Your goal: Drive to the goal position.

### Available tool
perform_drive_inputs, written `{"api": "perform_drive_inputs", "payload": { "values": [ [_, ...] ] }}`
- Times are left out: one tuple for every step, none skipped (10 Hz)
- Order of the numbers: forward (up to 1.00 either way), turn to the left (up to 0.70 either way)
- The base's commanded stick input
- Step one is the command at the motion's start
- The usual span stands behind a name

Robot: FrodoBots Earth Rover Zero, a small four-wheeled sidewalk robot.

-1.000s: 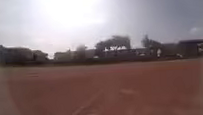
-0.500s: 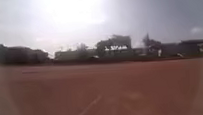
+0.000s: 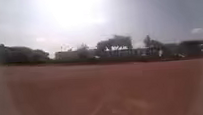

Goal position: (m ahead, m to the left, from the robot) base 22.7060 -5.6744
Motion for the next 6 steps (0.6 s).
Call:
{"api": "perform_drive_inputs", "payload": {
  "values": [
    [0.7, -0.08],
    [0.7, -0.3],
    [0.7, -0.35],
    [0.7, -0.35],
    [0.7, -0.35],
    [0.7, -0.35]
  ]
}}
